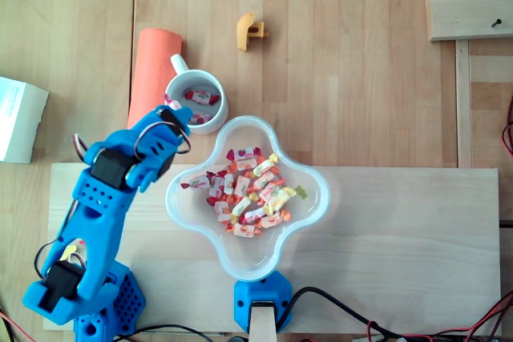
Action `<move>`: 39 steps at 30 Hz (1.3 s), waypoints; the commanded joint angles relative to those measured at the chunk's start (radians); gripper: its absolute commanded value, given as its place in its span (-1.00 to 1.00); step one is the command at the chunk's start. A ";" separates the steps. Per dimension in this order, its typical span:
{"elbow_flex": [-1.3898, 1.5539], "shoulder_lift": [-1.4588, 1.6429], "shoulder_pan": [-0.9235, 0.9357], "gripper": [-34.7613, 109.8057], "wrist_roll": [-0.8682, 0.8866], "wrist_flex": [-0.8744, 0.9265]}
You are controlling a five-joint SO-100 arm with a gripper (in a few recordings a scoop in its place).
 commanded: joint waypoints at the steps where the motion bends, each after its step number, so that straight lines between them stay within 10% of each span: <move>1: -0.041 0.009 -0.008 -0.46 0.009 -0.003; 39: -0.041 -0.147 -0.012 -0.44 0.032 -0.173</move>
